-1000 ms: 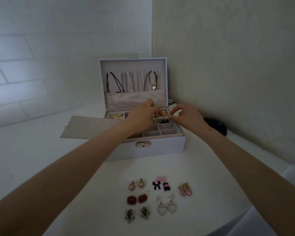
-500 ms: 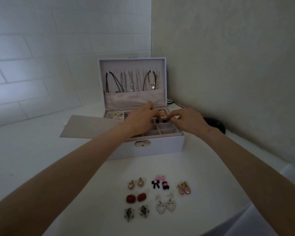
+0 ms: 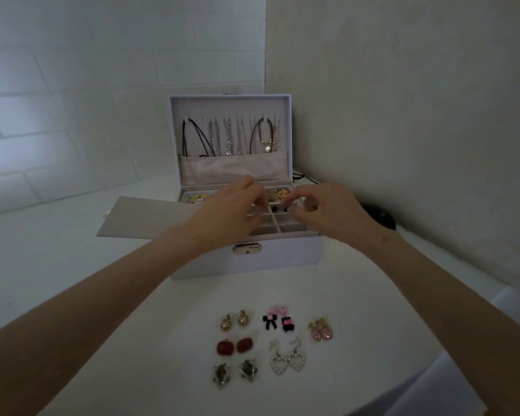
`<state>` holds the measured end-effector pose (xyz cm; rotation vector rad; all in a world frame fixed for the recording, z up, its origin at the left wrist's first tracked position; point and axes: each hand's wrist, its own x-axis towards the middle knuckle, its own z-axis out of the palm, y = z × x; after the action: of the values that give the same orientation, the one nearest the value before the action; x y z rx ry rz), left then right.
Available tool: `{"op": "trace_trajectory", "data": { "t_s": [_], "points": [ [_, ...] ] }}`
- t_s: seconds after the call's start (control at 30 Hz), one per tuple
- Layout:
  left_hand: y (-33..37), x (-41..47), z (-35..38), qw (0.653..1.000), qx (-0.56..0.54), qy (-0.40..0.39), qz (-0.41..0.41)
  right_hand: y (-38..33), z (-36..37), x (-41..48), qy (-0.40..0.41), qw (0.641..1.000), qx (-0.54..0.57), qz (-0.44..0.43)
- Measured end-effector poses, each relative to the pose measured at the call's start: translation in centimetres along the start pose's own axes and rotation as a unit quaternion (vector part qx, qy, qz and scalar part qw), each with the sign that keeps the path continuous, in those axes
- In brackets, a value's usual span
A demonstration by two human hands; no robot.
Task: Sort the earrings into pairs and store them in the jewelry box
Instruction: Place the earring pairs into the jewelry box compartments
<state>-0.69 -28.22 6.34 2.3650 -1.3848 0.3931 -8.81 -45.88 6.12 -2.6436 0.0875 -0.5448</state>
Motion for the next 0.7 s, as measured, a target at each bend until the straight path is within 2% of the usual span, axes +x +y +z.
{"op": "trace_trajectory", "data": {
  "t_s": [0.1, 0.2, 0.3, 0.43, 0.7],
  "points": [
    [0.7, -3.0, -1.4, 1.000, 0.005, -0.005, -0.014, -2.1, -0.2, -2.5, -0.073, 0.996, 0.030, -0.050],
    [1.1, -6.1, -2.1, 0.998, 0.004, -0.061, -0.026, -3.4, 0.9, -4.6, -0.168, 0.980, 0.020, -0.108],
    [1.1, -8.3, -2.1, 0.992, 0.007, -0.119, -0.030, -4.2, 2.5, -5.7, -0.222, 0.964, 0.052, -0.135],
    [0.8, -10.1, -1.4, 0.979, 0.010, -0.201, -0.037, -5.0, 4.1, -6.4, -0.250, 0.953, 0.046, -0.167],
    [0.8, -10.6, -0.3, 0.976, 0.018, -0.215, -0.037, -5.5, 5.0, -6.4, -0.257, 0.954, 0.002, -0.152]
  ]
}}
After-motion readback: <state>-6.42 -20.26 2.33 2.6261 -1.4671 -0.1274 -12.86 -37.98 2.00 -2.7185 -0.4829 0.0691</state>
